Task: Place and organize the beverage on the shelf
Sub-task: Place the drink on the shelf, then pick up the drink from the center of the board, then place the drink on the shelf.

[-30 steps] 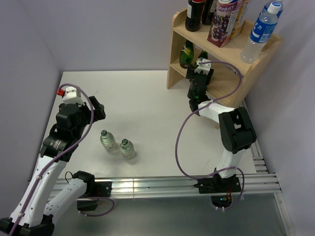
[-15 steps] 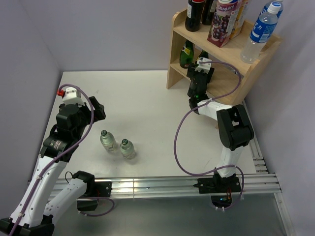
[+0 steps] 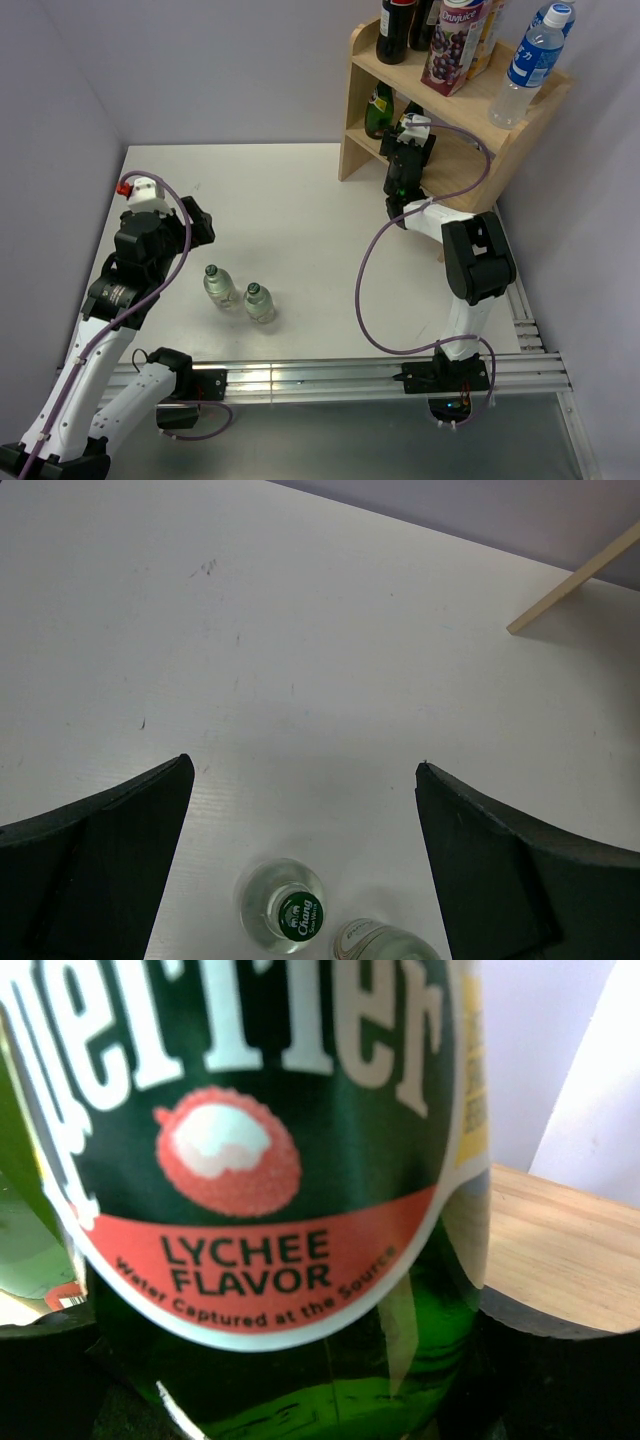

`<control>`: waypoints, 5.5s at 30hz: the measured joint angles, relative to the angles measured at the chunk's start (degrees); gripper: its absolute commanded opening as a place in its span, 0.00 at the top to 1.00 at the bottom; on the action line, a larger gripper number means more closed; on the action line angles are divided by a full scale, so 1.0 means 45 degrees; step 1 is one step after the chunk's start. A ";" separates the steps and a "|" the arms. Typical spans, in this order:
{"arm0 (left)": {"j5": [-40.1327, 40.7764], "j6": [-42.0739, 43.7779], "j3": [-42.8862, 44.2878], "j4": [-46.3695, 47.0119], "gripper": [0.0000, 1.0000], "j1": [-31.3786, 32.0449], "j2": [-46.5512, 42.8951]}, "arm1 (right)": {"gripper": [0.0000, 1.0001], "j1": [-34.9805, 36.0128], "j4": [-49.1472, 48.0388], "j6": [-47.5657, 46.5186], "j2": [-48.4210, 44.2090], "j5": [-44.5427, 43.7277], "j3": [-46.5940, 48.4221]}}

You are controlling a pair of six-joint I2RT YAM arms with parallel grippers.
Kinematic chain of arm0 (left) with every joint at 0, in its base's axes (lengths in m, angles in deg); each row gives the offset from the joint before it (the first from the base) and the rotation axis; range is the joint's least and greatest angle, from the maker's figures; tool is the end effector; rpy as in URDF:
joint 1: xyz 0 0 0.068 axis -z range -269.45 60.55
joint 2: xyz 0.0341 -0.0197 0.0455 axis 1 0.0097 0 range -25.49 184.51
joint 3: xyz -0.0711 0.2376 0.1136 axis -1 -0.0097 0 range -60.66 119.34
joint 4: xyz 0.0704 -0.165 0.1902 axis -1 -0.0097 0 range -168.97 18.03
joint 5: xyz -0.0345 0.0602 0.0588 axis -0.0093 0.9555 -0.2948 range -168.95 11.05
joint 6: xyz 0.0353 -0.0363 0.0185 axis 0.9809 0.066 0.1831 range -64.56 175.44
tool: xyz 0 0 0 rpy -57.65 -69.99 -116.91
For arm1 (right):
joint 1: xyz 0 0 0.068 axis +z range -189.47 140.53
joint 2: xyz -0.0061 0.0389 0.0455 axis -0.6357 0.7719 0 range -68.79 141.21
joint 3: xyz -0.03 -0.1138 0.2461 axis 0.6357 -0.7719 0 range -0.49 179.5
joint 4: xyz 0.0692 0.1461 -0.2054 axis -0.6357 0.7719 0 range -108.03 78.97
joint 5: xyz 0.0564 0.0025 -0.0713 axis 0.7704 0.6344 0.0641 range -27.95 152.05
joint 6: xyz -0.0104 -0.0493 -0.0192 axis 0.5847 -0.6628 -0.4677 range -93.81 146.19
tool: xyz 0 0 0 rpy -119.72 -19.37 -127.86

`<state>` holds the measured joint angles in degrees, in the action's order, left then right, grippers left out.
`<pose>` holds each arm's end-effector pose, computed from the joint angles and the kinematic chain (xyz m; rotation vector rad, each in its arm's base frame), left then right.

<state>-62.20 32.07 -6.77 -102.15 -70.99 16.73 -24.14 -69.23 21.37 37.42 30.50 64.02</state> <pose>0.1502 -0.0393 0.3650 -0.2791 1.8650 -0.2240 0.4094 0.0929 0.2660 0.2089 1.4185 -0.2355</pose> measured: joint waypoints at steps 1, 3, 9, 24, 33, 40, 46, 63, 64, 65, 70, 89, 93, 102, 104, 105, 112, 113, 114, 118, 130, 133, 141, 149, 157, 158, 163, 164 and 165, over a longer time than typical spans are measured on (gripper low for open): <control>0.0000 0.0000 0.0000 0.0005 0.00 0.0000 0.0000 | 0.35 -0.0005 0.0005 0.0005 0.0000 0.0019 0.0000; 0.0000 0.0000 0.0000 0.0000 0.01 0.0000 0.0000 | 0.30 -0.0015 0.0005 0.0010 0.0000 0.0039 0.0000; 0.0005 0.0000 0.0000 0.0000 0.00 0.0000 -0.0005 | 0.20 -0.0019 0.0005 0.0058 -0.0005 0.0078 0.0000; 0.0005 0.0024 0.0000 0.0000 0.01 0.0000 -0.0005 | 0.10 -0.0087 -0.0039 0.0102 -0.0379 0.0821 -0.0471; 0.0083 0.0024 0.0000 0.0000 0.00 0.0000 -0.0005 | 0.04 -0.0112 -0.0058 0.0000 -0.1059 0.1554 -0.1297; 0.0165 0.0024 0.0000 -0.0005 0.00 0.0000 -0.0010 | 0.00 -0.0112 -0.0049 0.0053 -0.1695 0.1831 -0.2025; 0.0277 0.0019 0.0000 -0.0005 0.00 0.0000 -0.0010 | 0.00 -0.0136 -0.0039 0.0209 -0.2297 0.2001 -0.2686; 0.1744 -0.0748 0.0117 -0.0568 0.01 0.0000 0.0340 | 0.02 0.0398 0.0981 0.0155 -0.5129 0.2045 -0.5139; 0.1870 -0.0874 0.0170 -0.0675 0.00 0.0000 0.0350 | 0.02 0.0534 0.1141 0.0160 -0.5304 0.1972 -0.5251; 0.2030 -0.1093 0.0262 -0.0869 0.00 0.0000 0.0359 | 0.02 0.0729 0.1433 0.0194 -0.5591 0.1865 -0.5362; 0.2414 -0.2108 0.0792 -0.1783 0.01 0.0000 0.0350 | 0.03 0.2006 0.3560 0.0607 -0.7087 0.1316 -0.5581; -0.0073 -0.2628 0.1316 -0.5736 0.03 0.0311 0.2327 | 0.05 0.5688 1.1249 0.2681 -1.0579 0.4172 -0.4643; -0.0141 -0.2725 0.1205 -0.6237 0.09 0.1185 0.2793 | 0.07 0.5765 1.1638 0.2827 -1.0579 0.4716 -0.4643; -0.0078 -0.2841 0.0996 -0.6309 0.47 0.1821 0.4323 | 0.07 0.5877 1.1686 0.2861 -1.0899 0.5693 -0.4838; -0.0049 -0.2856 0.0981 -0.6309 0.50 0.1899 0.4566 | 0.07 0.5882 1.1749 0.2856 -1.1026 0.5756 -0.4901; -0.0034 -0.2866 0.0981 -0.6305 0.56 0.1933 0.4634 | 0.07 0.5882 1.1754 0.2851 -1.1079 0.5804 -0.4935; 0.0287 -0.2909 0.1015 -0.6241 0.93 0.2123 0.4750 | 0.08 0.5897 1.1769 0.2846 -1.1234 0.6042 -0.5100; 0.0306 -0.2914 0.1020 -0.6246 1.00 0.2137 0.4750 | 0.08 0.5897 1.1764 0.2851 -1.1234 0.6130 -0.5100; 0.0335 -0.2919 0.1025 -0.6251 1.00 0.2147 0.4750 | 0.08 0.5897 1.1769 0.2856 -1.1234 0.6188 -0.5100; 0.0466 -0.2958 0.1117 -0.6441 1.00 0.2171 0.4750 | 0.08 0.5897 1.1676 0.2875 -1.1234 0.6552 -0.5100; 0.1073 -0.1802 0.3274 -0.7038 1.00 0.2186 0.3249 | 0.08 0.5897 1.0584 0.3308 -1.1234 0.9680 -0.5105; 0.1287 -0.1336 0.3920 -0.7038 1.00 0.2191 0.2647 | 0.08 0.5926 0.9967 0.3434 -1.1157 1.1191 -0.5085; 0.0957 -0.0010 0.5314 -0.6742 1.00 0.2191 0.1273 | 0.09 0.7305 0.9379 0.3143 -0.9054 1.3537 -0.2900; -0.0447 0.0942 0.5557 -0.6475 1.00 0.2195 0.0763 | 0.09 0.8582 0.9005 0.2438 -0.6805 1.3580 -0.0423; -0.1681 0.1477 0.5275 -0.5921 1.00 0.2195 0.0034 | 0.09 0.8762 0.9180 0.1797 -0.4104 1.3532 0.1851; -0.1841 0.1515 0.5207 -0.5775 1.00 0.2195 -0.0141 | 0.09 0.8782 0.9156 0.1802 -0.3808 1.3590 0.2025; -0.2676 0.1831 0.5051 -0.5255 1.00 0.2195 -0.0763 | 0.09 0.8990 0.9088 0.1841 -0.2783 1.4367 0.2492; -0.2788 0.1948 0.5051 -0.5217 1.00 0.2191 -0.0840 | 0.09 0.9063 0.9088 0.1851 -0.2642 1.4591 0.2642; -0.2909 0.2055 0.5051 -0.5168 1.00 0.2191 -0.0889 | 0.09 0.9136 0.9078 0.1846 -0.2506 1.4834 0.2807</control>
<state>-75.29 41.31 15.96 -125.40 -61.13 12.73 16.97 -28.38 29.68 26.14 97.25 76.65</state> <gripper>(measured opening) 0.358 0.910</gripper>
